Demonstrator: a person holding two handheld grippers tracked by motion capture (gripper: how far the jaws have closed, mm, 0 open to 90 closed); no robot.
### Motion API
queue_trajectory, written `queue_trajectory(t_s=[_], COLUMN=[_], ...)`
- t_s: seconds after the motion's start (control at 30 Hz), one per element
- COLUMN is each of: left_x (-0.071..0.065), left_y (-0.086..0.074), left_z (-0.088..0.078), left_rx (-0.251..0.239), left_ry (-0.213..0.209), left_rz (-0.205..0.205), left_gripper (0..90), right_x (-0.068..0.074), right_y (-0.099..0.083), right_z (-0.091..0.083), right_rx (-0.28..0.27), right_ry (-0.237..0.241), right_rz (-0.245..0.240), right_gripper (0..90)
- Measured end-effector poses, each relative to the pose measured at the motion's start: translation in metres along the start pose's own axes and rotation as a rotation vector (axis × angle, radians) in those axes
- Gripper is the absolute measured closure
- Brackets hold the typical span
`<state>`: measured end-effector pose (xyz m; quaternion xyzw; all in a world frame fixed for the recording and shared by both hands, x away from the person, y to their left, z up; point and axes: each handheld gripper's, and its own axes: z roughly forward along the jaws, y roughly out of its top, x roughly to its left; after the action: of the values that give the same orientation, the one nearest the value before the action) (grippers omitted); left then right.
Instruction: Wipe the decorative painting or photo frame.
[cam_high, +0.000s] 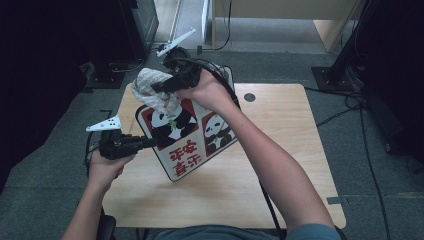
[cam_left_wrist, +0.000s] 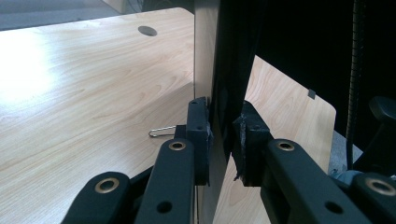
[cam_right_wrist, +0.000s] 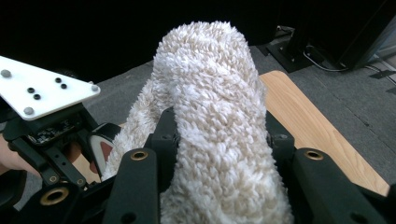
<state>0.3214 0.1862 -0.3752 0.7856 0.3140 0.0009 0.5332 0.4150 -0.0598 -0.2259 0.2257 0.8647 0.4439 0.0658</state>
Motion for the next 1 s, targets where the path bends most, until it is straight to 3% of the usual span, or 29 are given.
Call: queue_trajectory(t_s=[0.53,1.0], left_x=[0.000,0.000], left_y=[-0.001,-0.001], left_z=[-0.001,-0.001], left_rx=[-0.007,-0.010], left_ry=[0.002,0.008], left_rz=[-0.005,-0.008], left_gripper=[78.9,78.9], right_x=[-0.016,-0.037], right_y=[-0.006,-0.014], right_z=[-0.009,-0.024], right_rx=[0.000,-0.003], right_ry=[-0.021,-0.079], right_rz=[0.020,0.048], right_gripper=[59.4,59.4])
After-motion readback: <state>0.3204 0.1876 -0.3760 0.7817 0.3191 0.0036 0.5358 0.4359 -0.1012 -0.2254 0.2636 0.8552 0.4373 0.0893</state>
